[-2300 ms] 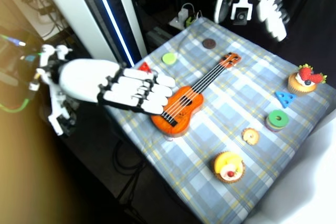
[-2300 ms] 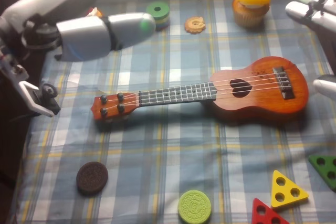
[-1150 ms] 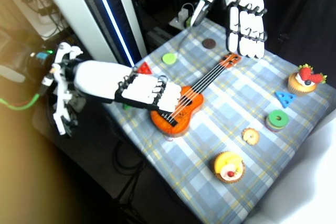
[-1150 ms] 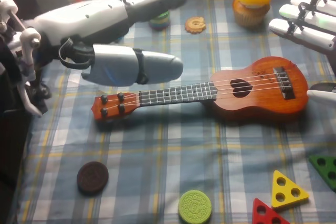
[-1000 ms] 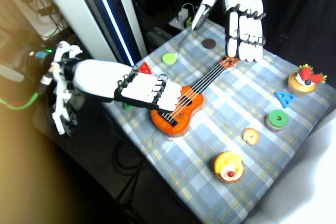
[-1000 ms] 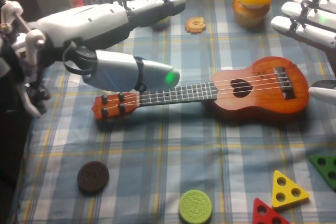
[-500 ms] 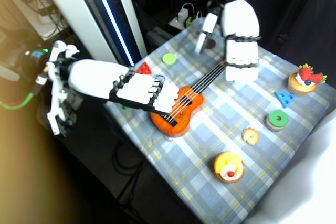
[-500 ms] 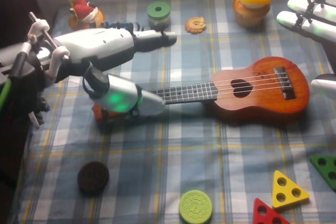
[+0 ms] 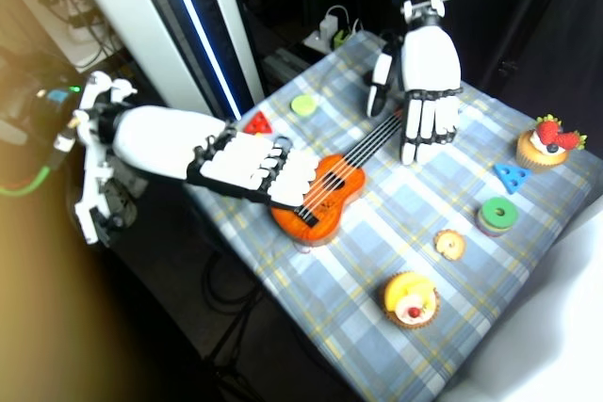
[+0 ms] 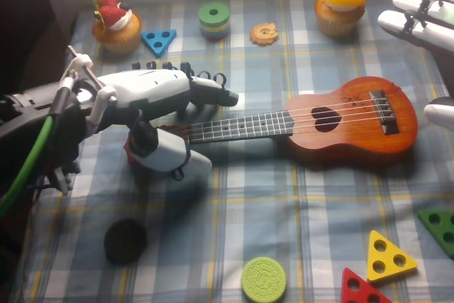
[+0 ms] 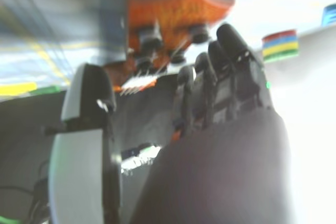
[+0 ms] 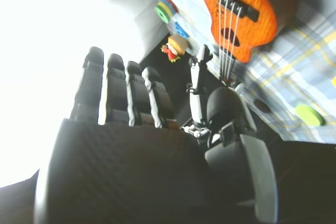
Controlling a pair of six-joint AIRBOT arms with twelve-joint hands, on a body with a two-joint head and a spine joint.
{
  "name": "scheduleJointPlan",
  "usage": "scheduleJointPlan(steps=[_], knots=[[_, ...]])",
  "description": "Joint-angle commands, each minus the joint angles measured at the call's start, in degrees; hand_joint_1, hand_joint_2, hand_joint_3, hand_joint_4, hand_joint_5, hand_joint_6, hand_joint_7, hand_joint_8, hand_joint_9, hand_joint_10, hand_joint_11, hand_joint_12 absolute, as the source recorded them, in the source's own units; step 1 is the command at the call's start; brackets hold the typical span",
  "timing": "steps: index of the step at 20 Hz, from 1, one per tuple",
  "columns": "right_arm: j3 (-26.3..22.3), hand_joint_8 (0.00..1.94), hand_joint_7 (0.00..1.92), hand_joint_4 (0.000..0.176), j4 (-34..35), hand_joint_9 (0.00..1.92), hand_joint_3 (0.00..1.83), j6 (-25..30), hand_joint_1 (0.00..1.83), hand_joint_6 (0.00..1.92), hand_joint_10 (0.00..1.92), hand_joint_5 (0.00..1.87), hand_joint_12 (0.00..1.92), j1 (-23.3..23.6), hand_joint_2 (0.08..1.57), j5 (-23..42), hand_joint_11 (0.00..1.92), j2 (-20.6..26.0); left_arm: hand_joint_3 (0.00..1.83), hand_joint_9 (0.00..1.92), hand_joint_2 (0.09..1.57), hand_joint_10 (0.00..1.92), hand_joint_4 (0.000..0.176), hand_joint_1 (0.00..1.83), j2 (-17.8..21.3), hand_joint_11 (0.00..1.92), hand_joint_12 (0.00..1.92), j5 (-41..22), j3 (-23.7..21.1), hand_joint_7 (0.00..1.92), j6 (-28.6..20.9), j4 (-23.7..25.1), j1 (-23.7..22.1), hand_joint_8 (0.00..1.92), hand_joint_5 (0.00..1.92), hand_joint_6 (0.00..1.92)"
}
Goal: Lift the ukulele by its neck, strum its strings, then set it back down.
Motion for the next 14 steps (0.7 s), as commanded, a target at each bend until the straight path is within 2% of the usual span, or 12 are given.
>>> scheduleJointPlan(steps=[1,2,3,4,5,6,7,8,9,11,12,14], knots=[[0.1,0.0,0.0,0.0,0.2,0.0,0.01,-0.1,0.0,0.0,0.0,0.0,0.0,0.8,1.41,7.1,0.0,0.5,0.0,0.08,1.12,0.99,0.0,1.04,-0.5,0.0,1.65,-5.2,0.4,0.39,0.0,-0.6,0.1,0.22,0.33,0.44],[0.0,0.0,0.0,0.0,0.2,0.0,0.01,-0.1,0.0,0.0,0.0,0.0,0.0,0.8,1.41,7.1,0.0,0.6,0.02,0.11,1.17,1.04,0.0,1.07,-0.8,0.0,1.7,-5.2,0.8,0.33,0.0,-1.3,0.3,0.5,0.2,0.88],[0.0,0.0,0.0,0.0,0.2,0.0,0.01,-0.1,0.0,0.0,0.0,0.0,0.0,0.8,1.42,7.1,0.0,0.7,0.01,0.16,1.21,1.23,0.0,1.07,-1.3,0.0,1.83,-5.2,1.4,0.27,0.1,-2.0,0.6,0.93,0.13,1.23],[0.0,0.0,0.0,0.0,0.2,0.0,0.01,-0.1,0.0,0.0,0.0,0.0,0.0,0.8,1.42,7.1,0.0,0.7,0.01,0.28,1.32,1.52,0.023,1.06,-1.6,0.13,1.88,-5.2,1.7,0.49,0.2,-2.4,0.7,1.51,0.47,1.55],[0.0,0.0,0.0,0.0,0.3,0.0,0.01,-0.1,0.0,0.0,0.0,0.0,0.0,0.8,1.41,7.1,0.0,0.8,0.0,0.31,1.36,1.67,0.025,1.05,-1.9,0.2,1.91,-5.2,1.9,0.51,1.8,-4.0,0.8,1.68,0.55,1.59],[0.0,0.0,0.0,0.0,0.3,0.0,0.01,-0.1,0.0,0.0,0.0,0.0,0.0,0.8,1.42,7.1,0.0,0.8,0.0,0.4,1.32,1.69,0.022,1.09,-2.3,0.28,1.89,-5.3,2.0,0.58,4.5,-6.1,0.8,1.65,0.64,1.5],[0.0,0.0,0.0,0.0,0.2,0.0,0.01,-0.1,0.0,0.0,0.0,0.0,0.0,0.8,1.43,7.1,0.0,0.8,0.0,0.46,1.32,1.84,0.0,1.11,-2.7,0.35,1.92,-5.3,2.1,0.6,5.6,-7.0,0.8,1.73,0.65,1.42],[-0.1,0.0,0.0,0.0,0.2,0.0,0.02,-0.1,0.0,0.0,0.0,0.0,0.0,0.8,1.43,7.1,0.0,0.8,0.0,0.67,1.18,1.9,0.0,1.18,-2.8,0.61,1.92,-5.3,2.2,0.67,5.6,-7.1,0.8,1.88,0.65,1.77],[-0.1,0.0,0.0,0.0,0.2,0.0,0.02,-0.1,0.0,0.0,0.0,0.0,0.0,0.8,1.43,7.1,0.0,0.8,0.0,0.76,1.18,1.92,0.0,1.21,-2.8,0.74,1.92,-5.8,2.1,0.7,5.7,-7.1,0.8,1.91,0.6,1.89],[-0.1,0.0,0.0,0.0,0.2,0.0,0.01,-0.1,0.0,0.0,0.0,0.0,0.0,0.8,1.43,7.1,0.0,0.8,0.0,1.06,1.14,1.92,0.0,1.3,-2.2,1.11,1.92,-7.2,1.4,0.93,5.7,-7.2,0.8,1.92,0.78,1.92],[-0.2,0.0,0.0,0.0,0.2,0.0,0.01,-0.1,0.0,0.0,0.0,0.0,0.0,0.8,1.43,7.3,0.0,0.8,0.01,1.13,1.18,1.92,0.0,1.29,-1.5,1.22,1.92,-8.3,0.8,0.97,5.7,-7.2,0.8,1.92,0.79,1.92],[-0.7,0.0,0.0,0.0,0.0,0.0,0.01,-0.1,0.0,0.0,0.0,0.0,0.0,0.8,1.43,8.1,0.0,1.3,0.0,1.21,1.16,1.92,0.0,1.35,-0.1,1.37,1.92,-10.3,-0.5,0.98,5.6,-7.3,0.7,1.92,0.79,1.92]])
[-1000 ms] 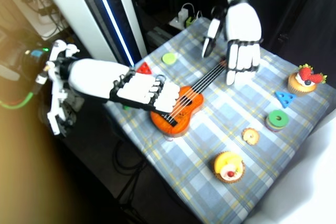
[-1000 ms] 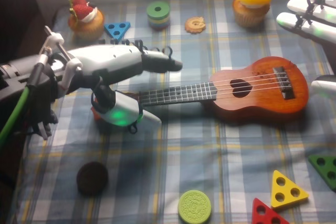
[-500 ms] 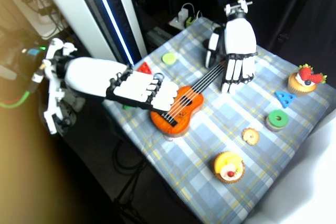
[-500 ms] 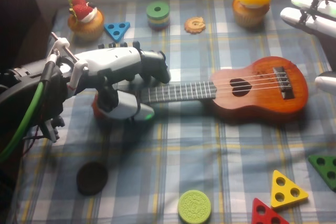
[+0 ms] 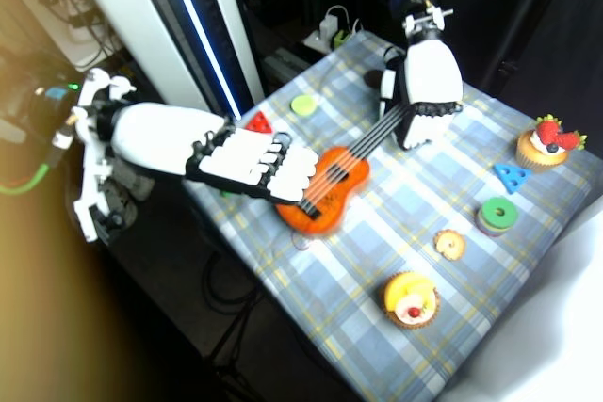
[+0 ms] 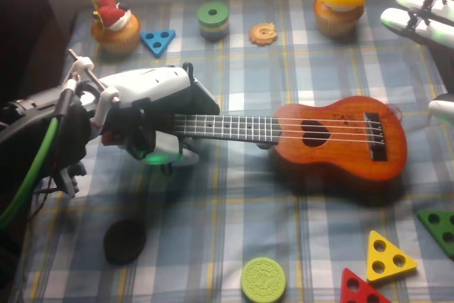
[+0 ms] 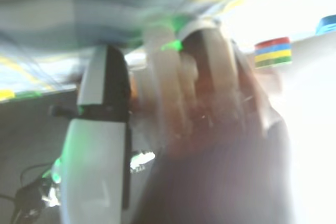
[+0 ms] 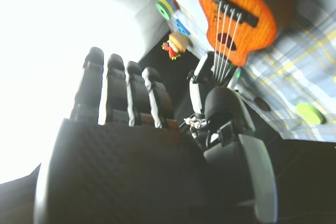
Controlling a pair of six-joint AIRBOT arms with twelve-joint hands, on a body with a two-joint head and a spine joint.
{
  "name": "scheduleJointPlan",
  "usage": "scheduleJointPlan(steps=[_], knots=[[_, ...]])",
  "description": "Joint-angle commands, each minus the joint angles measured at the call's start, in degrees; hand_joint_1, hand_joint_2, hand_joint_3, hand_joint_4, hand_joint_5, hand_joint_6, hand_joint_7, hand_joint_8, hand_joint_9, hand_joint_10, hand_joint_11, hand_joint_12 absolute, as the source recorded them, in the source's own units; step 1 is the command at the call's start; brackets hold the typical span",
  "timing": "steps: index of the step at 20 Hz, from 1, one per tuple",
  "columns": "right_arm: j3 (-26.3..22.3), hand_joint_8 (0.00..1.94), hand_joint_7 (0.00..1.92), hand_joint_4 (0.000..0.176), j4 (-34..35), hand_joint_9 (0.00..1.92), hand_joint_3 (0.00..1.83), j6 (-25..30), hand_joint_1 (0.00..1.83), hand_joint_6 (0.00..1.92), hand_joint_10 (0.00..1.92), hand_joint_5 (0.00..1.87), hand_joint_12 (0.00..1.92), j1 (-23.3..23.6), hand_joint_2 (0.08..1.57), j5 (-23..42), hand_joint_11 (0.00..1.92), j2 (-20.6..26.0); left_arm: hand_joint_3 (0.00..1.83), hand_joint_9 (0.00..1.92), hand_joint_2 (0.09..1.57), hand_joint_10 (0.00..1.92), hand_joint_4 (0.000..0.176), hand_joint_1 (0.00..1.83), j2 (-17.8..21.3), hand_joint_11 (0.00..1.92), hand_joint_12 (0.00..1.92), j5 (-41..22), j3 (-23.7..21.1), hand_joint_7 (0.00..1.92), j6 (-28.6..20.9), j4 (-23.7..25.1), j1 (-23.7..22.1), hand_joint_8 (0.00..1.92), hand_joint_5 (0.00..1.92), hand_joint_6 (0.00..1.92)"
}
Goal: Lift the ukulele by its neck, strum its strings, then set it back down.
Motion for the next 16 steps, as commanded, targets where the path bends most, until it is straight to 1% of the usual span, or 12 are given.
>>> scheduleJointPlan(steps=[1,2,5,6,7,8,9,10,12,13,14,16], knots=[[-0.4,0.0,0.0,0.0,-0.5,0.0,0.01,-0.1,0.0,0.0,0.0,0.0,0.0,0.8,1.44,8.4,0.0,0.9,0.0,1.21,1.17,1.92,0.0,1.36,0.6,1.38,1.92,-7.3,-0.2,0.95,-0.6,0.1,-0.6,1.92,0.76,1.92],[-0.8,0.0,0.0,0.0,-0.7,0.0,0.02,-0.1,0.0,0.0,0.0,0.0,0.0,0.8,1.44,8.8,0.0,1.4,0.0,1.27,1.13,1.92,0.0,1.41,1.1,1.4,1.92,-8.0,-0.5,1.05,-1.3,0.7,-0.8,1.92,0.88,1.92],[-0.9,0.0,0.0,0.0,-2.9,0.0,0.01,2.7,0.0,0.0,0.0,0.0,0.0,0.8,1.44,9.1,0.0,1.6,0.0,1.32,1.13,1.92,0.0,1.47,1.5,1.39,1.92,-8.9,-0.8,1.11,-1.8,1.0,-1.1,1.92,0.92,1.92],[-0.8,0.0,0.0,0.0,-3.6,0.0,0.0,3.7,0.08,0.0,0.0,0.0,0.0,0.8,1.43,9.1,0.0,1.6,0.0,1.4,1.15,1.92,0.0,1.53,1.5,1.49,1.92,-9.3,-1.0,1.14,-1.9,1.3,-1.2,1.92,0.92,1.92],[-0.7,0.0,0.0,0.0,-4.0,0.0,0.0,4.2,0.08,0.0,0.0,0.0,0.0,1.0,1.43,9.1,0.0,1.6,0.0,1.4,1.15,1.92,0.0,1.53,1.6,1.49,1.92,-9.6,-1.2,1.14,-2.3,1.7,-1.3,1.92,0.92,1.92],[-0.5,0.0,0.0,0.0,-4.4,0.0,0.0,5.0,0.15,0.0,0.0,0.0,0.0,1.1,1.43,9.0,0.0,1.6,0.0,1.43,1.13,1.92,0.0,1.57,1.7,1.52,1.92,-9.9,-1.3,1.16,-2.5,2.0,-1.4,1.92,0.94,1.92],[-0.3,0.0,0.0,0.0,-4.9,0.0,0.0,5.9,0.19,0.01,0.0,0.04,0.0,1.4,1.42,9.0,0.0,1.6,0.02,1.37,1.19,1.92,0.0,1.53,1.7,1.46,1.92,-10.1,-1.5,1.1,-2.7,2.3,-1.5,1.92,0.89,1.92],[-0.2,0.0,0.0,0.0,-5.2,0.0,0.0,6.4,0.19,0.01,0.0,0.04,0.0,1.7,1.42,9.0,0.0,1.6,0.02,1.37,1.19,1.92,0.0,1.53,1.7,1.46,1.92,-10.3,-1.5,1.1,-2.8,2.5,-1.7,1.92,0.89,1.92],[0.1,0.0,0.0,0.0,-6.4,0.0,0.0,7.8,0.28,0.01,0.0,0.06,0.0,2.4,1.39,8.8,0.0,1.2,0.01,1.27,1.19,1.92,0.0,1.48,1.9,1.34,1.92,-10.7,-1.7,1.03,-3.0,2.7,-1.8,1.92,0.84,1.92],[0.5,0.0,0.0,0.0,-7.1,0.0,0.0,8.2,0.4,0.03,0.0,0.13,0.0,3.1,1.36,8.0,0.0,0.7,0.01,1.29,1.2,1.92,0.0,1.46,2.1,1.38,1.92,-11.0,-1.9,1.02,-3.2,2.9,-1.8,1.92,0.81,1.92],[0.6,0.0,0.0,0.0,-7.6,0.0,0.0,8.2,0.44,0.03,0.0,0.26,0.0,3.7,1.33,7.4,0.0,0.3,0.0,1.29,1.2,1.92,0.0,1.45,2.2,1.41,1.92,-11.2,-2.1,1.0,-3.3,3.1,-1.8,1.92,0.76,1.92],[1.0,0.0,0.0,0.0,-8.4,0.0,0.0,8.3,0.55,0.04,0.0,0.32,0.0,4.8,1.32,5.8,0.0,-0.4,0.0,1.34,1.18,1.92,0.0,1.5,2.3,1.44,1.92,-11.5,-2.2,1.05,-3.5,3.4,-1.9,1.92,0.82,1.92]])
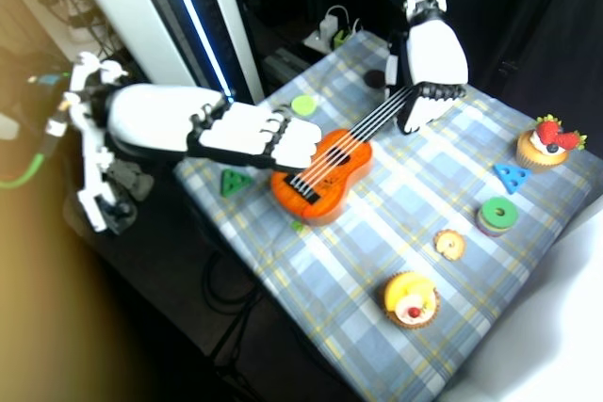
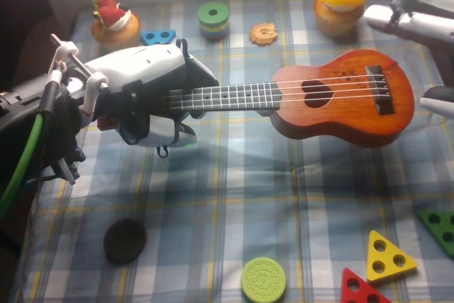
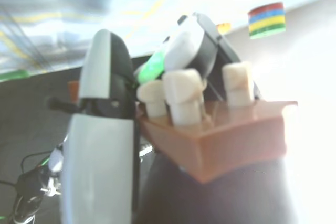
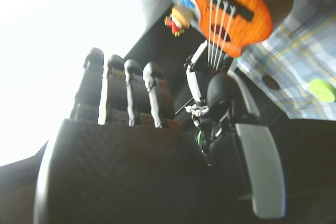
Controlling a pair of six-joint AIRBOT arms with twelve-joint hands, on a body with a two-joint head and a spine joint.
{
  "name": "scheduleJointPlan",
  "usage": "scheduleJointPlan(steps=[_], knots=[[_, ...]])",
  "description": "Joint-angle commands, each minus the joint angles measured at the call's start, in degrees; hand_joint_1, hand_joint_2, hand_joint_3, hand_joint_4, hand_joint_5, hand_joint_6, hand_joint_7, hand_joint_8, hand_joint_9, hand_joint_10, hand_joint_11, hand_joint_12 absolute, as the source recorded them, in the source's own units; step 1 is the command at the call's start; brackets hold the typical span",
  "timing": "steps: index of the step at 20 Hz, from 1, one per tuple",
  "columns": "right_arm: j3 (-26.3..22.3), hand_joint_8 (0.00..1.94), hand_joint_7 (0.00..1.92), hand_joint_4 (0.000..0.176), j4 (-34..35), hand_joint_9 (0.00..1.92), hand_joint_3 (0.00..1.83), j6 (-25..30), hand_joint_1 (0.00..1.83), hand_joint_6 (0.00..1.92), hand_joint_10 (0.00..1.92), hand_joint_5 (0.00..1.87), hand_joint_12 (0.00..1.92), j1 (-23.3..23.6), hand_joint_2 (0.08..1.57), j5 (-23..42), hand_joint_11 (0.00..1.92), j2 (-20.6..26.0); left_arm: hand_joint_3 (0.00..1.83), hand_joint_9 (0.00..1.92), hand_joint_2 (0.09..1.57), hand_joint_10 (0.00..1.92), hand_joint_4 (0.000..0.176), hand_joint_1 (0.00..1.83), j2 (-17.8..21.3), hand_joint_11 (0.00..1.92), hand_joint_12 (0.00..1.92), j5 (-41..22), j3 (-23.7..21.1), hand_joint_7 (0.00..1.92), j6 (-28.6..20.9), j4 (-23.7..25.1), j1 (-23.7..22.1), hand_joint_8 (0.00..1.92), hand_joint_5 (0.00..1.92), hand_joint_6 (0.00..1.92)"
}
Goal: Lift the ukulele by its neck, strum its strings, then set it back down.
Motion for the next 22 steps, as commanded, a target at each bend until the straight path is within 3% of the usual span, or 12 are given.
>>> scheduleJointPlan(steps=[1,2,4,5,6,9,11,16,17,19,20,22], knots=[[0.6,0.0,0.0,0.0,0.5,0.0,0.0,-0.1,0.64,0.04,0.0,0.33,0.0,1.1,1.32,5.0,0.0,-0.1,0.0,1.37,1.18,1.92,0.0,1.5,0.2,1.48,1.92,-6.8,-0.3,1.07,-0.9,0.8,-1.1,1.92,0.84,1.92],[0.7,0.0,0.0,0.024,0.3,0.0,0.0,-0.1,0.71,0.04,0.0,0.33,0.0,1.5,1.33,4.2,0.0,-0.3,0.01,1.37,1.2,1.92,0.0,1.49,0.2,1.49,1.92,-6.9,-0.3,1.07,-1.1,1.0,-1.1,1.92,0.84,1.92],[1.4,0.0,0.0,0.034,-0.2,0.0,0.01,-0.1,0.71,0.03,0.0,0.34,0.0,2.6,1.35,2.1,0.0,-1.2,0.0,1.37,1.19,1.92,0.0,1.49,0.3,1.49,1.92,-7.2,-0.5,1.07,-1.4,1.4,-1.1,1.92,0.84,1.92],[1.7,0.0,0.0,0.03,-0.5,0.0,0.02,-0.1,0.63,0.02,0.0,0.31,0.0,3.2,1.38,1.0,0.0,-1.7,0.01,1.36,1.2,1.92,0.0,1.48,0.3,1.49,1.92,-7.3,-0.6,1.07,-1.4,1.5,-1.1,1.92,0.83,1.92],[1.9,0.0,0.0,0.0,-0.7,0.0,0.04,-0.1,0.63,0.0,0.0,0.27,0.0,3.6,1.41,0.4,0.0,-2.0,0.0,1.35,1.18,1.92,0.0,1.47,0.4,1.48,1.92,-7.4,-0.7,1.06,-1.5,1.6,-1.1,1.92,0.84,1.92],[2.4,0.0,0.0,0.011,-1.3,0.0,0.03,-0.1,0.73,0.02,0.0,0.33,0.0,4.5,1.4,-1.6,0.0,-2.7,0.0,1.34,1.18,1.92,0.0,1.46,0.4,1.47,1.92,-7.6,-0.8,1.05,-1.7,2.0,-1.2,1.92,0.83,1.92],[2.5,0.0,0.0,0.0,-1.7,0.0,0.03,-0.1,0.81,0.02,0.0,0.35,0.0,4.8,1.4,-2.6,0.0,-2.9,0.0,1.35,1.18,1.92,0.0,1.46,0.4,1.47,1.92,-7.6,-0.9,1.06,-1.7,2.1,-1.2,1.92,0.84,1.92],[2.7,0.0,0.0,0.0,-3.0,0.0,0.04,-0.1,0.75,0.01,0.0,0.36,0.0,5.6,1.42,-5.2,0.0,-3.5,0.0,1.34,1.17,1.92,0.0,1.5,0.5,1.47,1.92,-7.9,-1.2,1.07,-1.8,2.5,-1.3,1.92,0.86,1.92],[2.7,0.0,0.0,0.026,-3.6,0.0,0.05,0.1,0.7,0.01,0.0,0.36,0.0,5.8,1.43,-5.9,0.0,-3.6,0.01,1.35,1.19,1.92,0.0,1.48,0.5,1.47,1.92,-7.9,-1.2,1.06,-1.8,2.6,-1.3,1.92,0.84,1.92],[2.8,0.0,0.0,0.043,-4.6,0.0,0.06,0.7,0.63,0.01,0.0,0.37,0.0,6.0,1.45,-7.1,0.0,-4.0,0.0,1.34,1.17,1.92,0.0,1.5,0.5,1.45,1.92,-8.1,-1.2,1.06,-1.9,2.7,-1.3,1.92,0.84,1.92],[3.0,0.0,0.0,0.06,-5.5,0.0,0.07,1.9,0.61,0.01,0.0,0.39,0.0,6.0,1.47,-7.7,0.0,-4.2,0.0,1.32,1.18,1.92,0.0,1.48,0.5,1.43,1.92,-8.2,-1.3,1.05,-1.9,2.7,-1.3,1.92,0.83,1.92],[3.1,0.0,0.0,0.011,-7.0,0.0,0.06,3.8,0.59,0.02,0.0,0.44,0.0,6.0,1.46,-8.0,0.0,-4.3,0.0,1.32,1.18,1.92,0.0,1.47,0.6,1.45,1.92,-8.2,-1.4,1.03,-1.9,2.8,-1.3,1.92,0.8,1.92]])
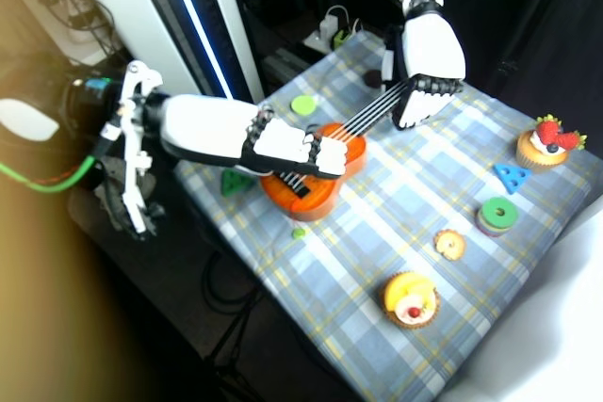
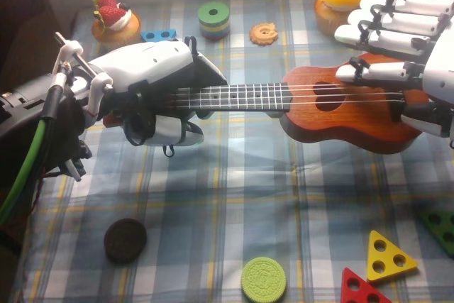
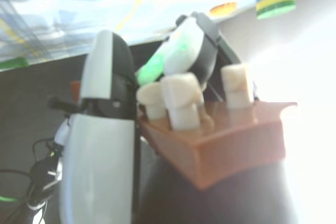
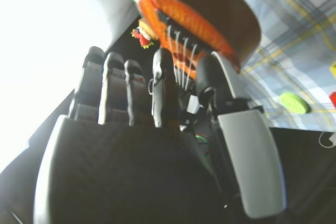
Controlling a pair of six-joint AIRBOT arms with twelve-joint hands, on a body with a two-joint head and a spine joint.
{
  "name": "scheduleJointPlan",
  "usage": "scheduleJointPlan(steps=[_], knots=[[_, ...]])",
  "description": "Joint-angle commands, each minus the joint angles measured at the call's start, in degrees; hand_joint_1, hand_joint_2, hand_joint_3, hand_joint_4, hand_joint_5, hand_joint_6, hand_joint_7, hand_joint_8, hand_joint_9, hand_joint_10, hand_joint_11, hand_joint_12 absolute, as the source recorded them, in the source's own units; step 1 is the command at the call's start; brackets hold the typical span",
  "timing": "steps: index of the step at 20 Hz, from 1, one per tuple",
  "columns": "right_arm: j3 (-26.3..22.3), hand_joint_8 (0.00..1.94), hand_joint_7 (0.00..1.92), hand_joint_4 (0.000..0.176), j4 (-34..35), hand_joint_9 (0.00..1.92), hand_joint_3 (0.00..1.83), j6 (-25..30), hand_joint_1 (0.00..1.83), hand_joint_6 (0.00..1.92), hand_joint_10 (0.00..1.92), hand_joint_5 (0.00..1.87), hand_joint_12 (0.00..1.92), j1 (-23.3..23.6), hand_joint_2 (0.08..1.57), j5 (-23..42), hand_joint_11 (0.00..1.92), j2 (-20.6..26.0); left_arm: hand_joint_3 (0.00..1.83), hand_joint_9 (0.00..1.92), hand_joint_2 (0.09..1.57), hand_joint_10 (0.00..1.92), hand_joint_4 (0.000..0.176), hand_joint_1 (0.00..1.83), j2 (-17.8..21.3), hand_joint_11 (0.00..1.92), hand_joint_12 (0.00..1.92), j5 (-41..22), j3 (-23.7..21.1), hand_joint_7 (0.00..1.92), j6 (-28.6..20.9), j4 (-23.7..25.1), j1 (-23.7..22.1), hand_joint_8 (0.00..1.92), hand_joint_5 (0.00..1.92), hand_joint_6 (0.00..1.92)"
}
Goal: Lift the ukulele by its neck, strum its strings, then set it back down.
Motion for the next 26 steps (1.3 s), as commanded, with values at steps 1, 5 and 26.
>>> scheduleJointPlan(steps=[1,5,26], knots=[[-0.2,0.0,0.0,0.01,-0.3,0.0,0.06,0.1,0.54,0.02,0.0,0.47,0.0,1.0,1.46,5.8,0.0,0.3,0.0,1.3,1.18,1.92,0.0,1.48,0.5,1.43,1.92,-7.0,-0.1,1.01,-0.8,-0.1,-0.8,1.92,0.77,1.92],[0.4,0.0,0.0,0.0,-8.1,0.0,0.04,13.6,0.68,0.07,0.0,0.65,0.0,1.0,1.44,9.2,0.0,1.6,0.0,1.29,1.18,1.92,0.0,1.5,0.6,1.42,1.92,-7.1,0.0,1.02,-1.1,-0.2,-0.6,1.92,0.8,1.92],[-0.8,0.0,0.0,0.053,-2.6,0.0,0.0,11.8,0.68,0.0,0.0,0.15,0.0,1.0,1.33,19.6,0.0,6.2,0.01,0.97,1.24,1.92,0.0,1.15,-2.2,1.29,1.92,0.7,3.6,0.79,2.1,-3.9,0.2,1.92,0.7,1.54]])
